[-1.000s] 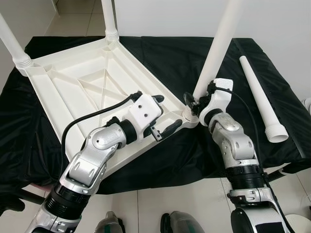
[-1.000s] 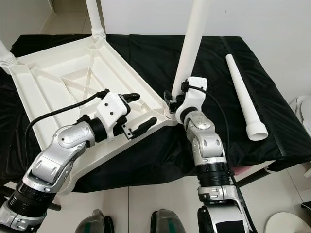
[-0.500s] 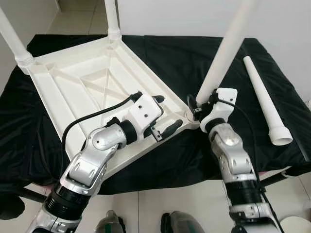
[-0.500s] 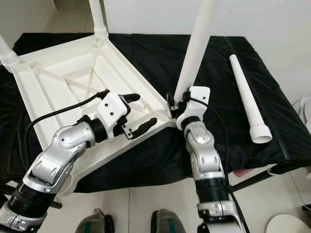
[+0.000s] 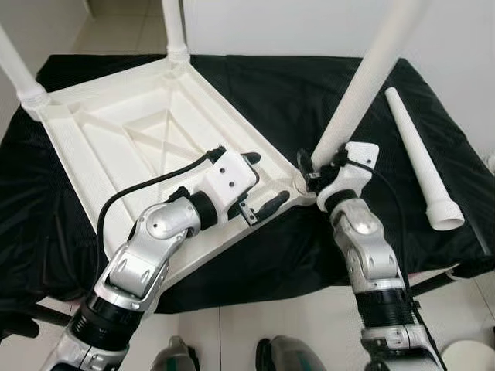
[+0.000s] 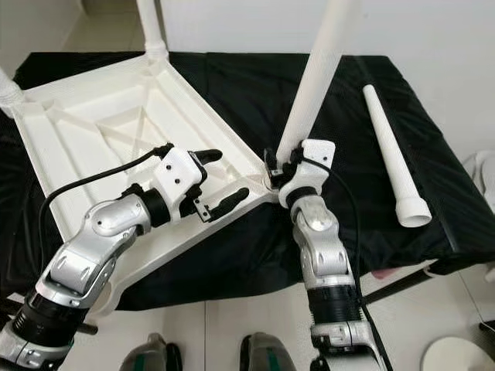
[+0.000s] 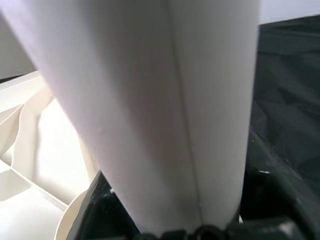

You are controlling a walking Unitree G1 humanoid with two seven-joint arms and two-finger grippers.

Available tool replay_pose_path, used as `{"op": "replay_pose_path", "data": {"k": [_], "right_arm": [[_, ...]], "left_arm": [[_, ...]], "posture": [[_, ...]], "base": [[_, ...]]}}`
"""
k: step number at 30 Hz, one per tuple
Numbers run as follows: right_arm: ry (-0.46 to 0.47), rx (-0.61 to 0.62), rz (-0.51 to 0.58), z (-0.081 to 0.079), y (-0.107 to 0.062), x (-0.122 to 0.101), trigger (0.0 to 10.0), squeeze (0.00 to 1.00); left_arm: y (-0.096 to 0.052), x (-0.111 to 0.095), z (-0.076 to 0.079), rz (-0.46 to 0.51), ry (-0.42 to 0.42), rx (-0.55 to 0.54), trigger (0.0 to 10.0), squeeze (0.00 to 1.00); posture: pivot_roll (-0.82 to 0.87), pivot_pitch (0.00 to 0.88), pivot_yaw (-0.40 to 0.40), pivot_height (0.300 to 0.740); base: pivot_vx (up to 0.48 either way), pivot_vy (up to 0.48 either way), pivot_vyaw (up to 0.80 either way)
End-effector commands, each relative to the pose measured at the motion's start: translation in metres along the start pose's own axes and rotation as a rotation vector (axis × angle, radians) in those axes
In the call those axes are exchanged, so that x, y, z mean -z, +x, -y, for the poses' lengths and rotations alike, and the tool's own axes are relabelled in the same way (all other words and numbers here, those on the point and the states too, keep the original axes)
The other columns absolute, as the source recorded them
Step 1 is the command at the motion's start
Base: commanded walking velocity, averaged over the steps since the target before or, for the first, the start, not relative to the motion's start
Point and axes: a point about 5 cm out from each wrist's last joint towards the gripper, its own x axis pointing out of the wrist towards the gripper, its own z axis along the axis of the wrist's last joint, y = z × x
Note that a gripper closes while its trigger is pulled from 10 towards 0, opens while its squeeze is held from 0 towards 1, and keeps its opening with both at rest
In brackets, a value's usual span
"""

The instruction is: Building children table

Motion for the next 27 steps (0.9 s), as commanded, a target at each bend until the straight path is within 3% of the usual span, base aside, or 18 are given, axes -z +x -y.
{"op": "replay_pose_path", "data": {"k": [1, 27], "right_arm": [[0.018, 0.023, -0.170, 0.005, -0.006, 0.033, 10.0, 0.00], [0.018, 0.018, -0.162, -0.012, -0.013, 0.034, 10.0, 0.00]], "left_arm": [[-0.001, -0.002, 0.001, -0.002, 0.009, 0.011, 10.0, 0.00], [-0.004, -0.002, 0.002, -0.009, 0.003, 0.004, 10.0, 0.00]], "posture": [[-0.12, 0.077, 0.008, 0.740], [-0.11, 0.089, 0.003, 0.740]], "base": [[0.000, 0.000, 0.00], [0.000, 0.000, 0.00]]}}
